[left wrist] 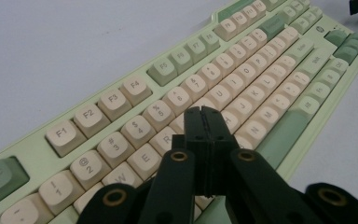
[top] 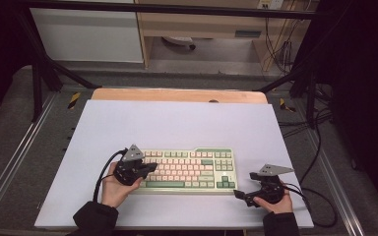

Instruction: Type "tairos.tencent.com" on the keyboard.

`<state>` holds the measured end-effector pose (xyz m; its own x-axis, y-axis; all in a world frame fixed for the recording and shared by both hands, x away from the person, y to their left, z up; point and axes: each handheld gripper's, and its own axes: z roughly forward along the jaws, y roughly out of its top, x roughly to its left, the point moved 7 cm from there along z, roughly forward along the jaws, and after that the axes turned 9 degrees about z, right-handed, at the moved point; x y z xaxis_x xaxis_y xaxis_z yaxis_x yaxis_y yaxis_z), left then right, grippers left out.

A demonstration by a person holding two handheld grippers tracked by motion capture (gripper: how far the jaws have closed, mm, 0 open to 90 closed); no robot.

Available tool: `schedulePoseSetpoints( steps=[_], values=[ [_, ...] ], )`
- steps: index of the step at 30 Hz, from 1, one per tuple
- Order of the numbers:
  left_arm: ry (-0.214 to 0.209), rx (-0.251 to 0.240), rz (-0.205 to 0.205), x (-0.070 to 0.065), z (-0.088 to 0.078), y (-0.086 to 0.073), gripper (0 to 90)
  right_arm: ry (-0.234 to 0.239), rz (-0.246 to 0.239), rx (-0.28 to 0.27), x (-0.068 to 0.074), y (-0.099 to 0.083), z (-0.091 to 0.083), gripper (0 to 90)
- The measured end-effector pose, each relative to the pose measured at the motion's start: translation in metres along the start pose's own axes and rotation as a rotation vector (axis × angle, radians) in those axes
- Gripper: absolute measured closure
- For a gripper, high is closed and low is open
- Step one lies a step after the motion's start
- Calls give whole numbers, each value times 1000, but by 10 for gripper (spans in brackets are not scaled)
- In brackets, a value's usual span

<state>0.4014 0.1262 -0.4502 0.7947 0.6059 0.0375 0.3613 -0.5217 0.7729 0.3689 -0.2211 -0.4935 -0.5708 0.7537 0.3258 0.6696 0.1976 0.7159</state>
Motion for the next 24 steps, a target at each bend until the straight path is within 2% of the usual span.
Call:
schedulePoseSetpoints(
  steps=[7,13,24],
  values=[
    [0,9,0,-4,14,5,899,0,-2,2,0,0,0,5],
    [16,20,-2,-3,24,5,899,1,-1,2,0,0,0,5],
    [32,32,-6,0,32,2,899,-2,-1,5,0,-1,0,4]
  ],
)
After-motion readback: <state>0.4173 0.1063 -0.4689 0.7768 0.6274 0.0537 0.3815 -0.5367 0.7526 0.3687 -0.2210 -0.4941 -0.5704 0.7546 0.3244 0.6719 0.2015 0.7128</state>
